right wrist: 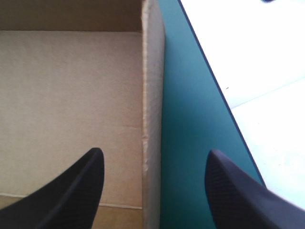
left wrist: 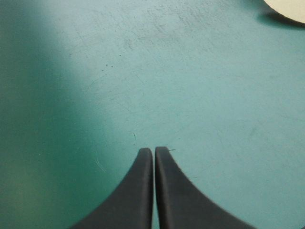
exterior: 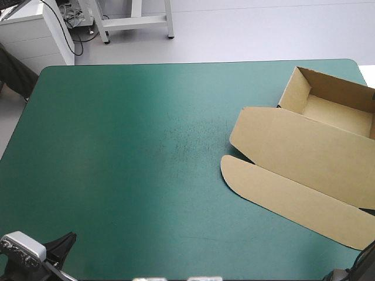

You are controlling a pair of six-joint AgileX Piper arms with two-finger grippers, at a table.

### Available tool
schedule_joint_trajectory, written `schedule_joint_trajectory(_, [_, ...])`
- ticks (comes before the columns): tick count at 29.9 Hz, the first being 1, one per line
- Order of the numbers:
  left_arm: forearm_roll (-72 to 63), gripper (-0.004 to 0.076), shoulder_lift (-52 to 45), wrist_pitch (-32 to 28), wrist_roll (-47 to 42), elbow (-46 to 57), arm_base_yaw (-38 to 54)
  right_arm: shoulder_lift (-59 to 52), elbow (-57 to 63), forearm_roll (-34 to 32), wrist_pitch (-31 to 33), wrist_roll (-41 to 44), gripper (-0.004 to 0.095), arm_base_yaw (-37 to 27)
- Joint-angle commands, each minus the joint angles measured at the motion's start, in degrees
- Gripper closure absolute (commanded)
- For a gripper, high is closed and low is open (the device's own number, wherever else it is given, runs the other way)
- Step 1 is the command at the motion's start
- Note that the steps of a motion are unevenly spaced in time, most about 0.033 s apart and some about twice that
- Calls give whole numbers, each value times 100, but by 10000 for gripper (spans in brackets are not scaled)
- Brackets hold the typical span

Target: Fold the box

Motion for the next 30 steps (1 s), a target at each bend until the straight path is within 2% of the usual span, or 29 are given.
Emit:
schedule_joint_trajectory(1, [-1,731,92,-403,-50,-136,-54,-954,-214,84,88,-91,328,-31])
schedule_joint_trajectory(6, [-1,731,92,-403,-76,-136,-54,-1923,-214,534,88,-269,337,-22])
schedule_joint_trajectory(8, [-1,731,92,-403,-76,-136,-54,-2349,-214,560,88,-456,378,98])
schedule_joint_trajectory(13, [-1,731,92,-403,-76,-136,-54,-3273,-177,174,88,-571,586,731])
schedule_joint_trajectory(18, [-1,731,92,-403,-76,-136,-54,-4080,201,-176,88,-522,821,1787])
schedule_joint_trajectory(21, [-1,731,92,-403,-76,-136,-54,-4492,637,-484,88,-511,922,2384])
schedule_joint_trajectory(25, [-1,731,92,-403,-56,-136,-54,-5109,1497,-890,88,-291,916,3031])
schedule_joint_trajectory(30, [-1,731,92,-403,-56,-136,-54,-6086,2819,-898,-160,-245,915,3599])
